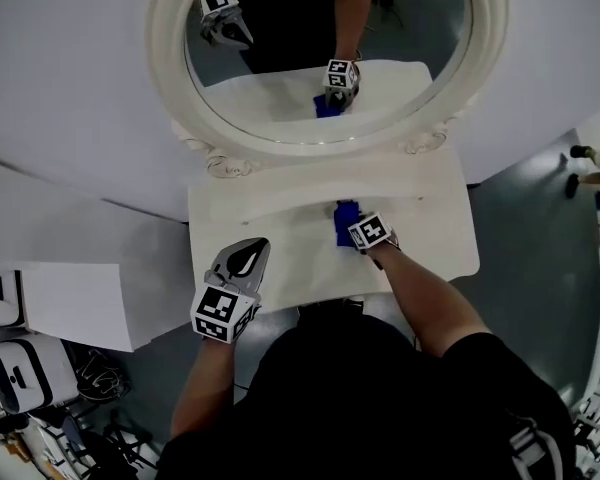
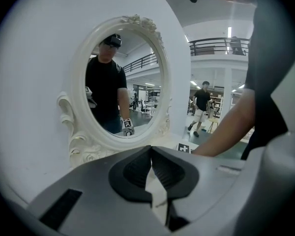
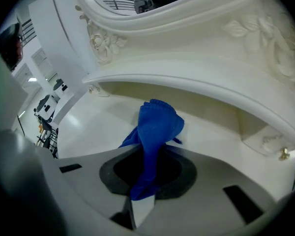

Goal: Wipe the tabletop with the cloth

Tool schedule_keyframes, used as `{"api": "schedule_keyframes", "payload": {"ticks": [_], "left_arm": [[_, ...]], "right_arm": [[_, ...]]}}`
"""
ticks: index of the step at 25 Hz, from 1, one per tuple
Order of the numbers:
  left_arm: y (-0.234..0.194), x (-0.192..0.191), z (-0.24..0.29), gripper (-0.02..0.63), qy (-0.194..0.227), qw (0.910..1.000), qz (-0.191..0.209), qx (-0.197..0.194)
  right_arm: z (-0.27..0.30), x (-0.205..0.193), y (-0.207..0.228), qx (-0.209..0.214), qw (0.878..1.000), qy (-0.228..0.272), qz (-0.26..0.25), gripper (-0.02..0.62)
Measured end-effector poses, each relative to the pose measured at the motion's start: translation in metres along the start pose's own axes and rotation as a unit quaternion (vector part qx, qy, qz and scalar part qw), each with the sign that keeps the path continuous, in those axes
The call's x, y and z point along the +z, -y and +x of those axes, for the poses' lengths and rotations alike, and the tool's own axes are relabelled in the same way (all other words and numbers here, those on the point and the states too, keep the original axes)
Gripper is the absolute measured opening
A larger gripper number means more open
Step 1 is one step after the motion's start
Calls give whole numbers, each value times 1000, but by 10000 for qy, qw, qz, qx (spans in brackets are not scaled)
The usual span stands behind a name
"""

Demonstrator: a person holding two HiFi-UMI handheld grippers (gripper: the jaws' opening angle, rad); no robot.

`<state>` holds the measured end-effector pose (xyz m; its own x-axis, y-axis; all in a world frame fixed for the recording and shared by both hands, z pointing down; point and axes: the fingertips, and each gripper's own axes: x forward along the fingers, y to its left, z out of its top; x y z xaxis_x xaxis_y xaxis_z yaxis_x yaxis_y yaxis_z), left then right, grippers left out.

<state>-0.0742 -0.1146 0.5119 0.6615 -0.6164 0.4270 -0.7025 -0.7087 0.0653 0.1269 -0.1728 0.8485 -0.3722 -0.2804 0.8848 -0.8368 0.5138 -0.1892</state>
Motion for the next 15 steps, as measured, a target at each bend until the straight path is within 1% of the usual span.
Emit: {"api": "schedule_keyframes", "payload": {"ticks": [8,15], "left_arm": [[41,29,52,14,-72,9982,295,-513],[68,40,89,14,-165,9961,402,-770]], "right_arm": [[-49,-48,99,-535,9972,177,497,43],[-96,-103,186,-989,9882,287,1134,43]]}}
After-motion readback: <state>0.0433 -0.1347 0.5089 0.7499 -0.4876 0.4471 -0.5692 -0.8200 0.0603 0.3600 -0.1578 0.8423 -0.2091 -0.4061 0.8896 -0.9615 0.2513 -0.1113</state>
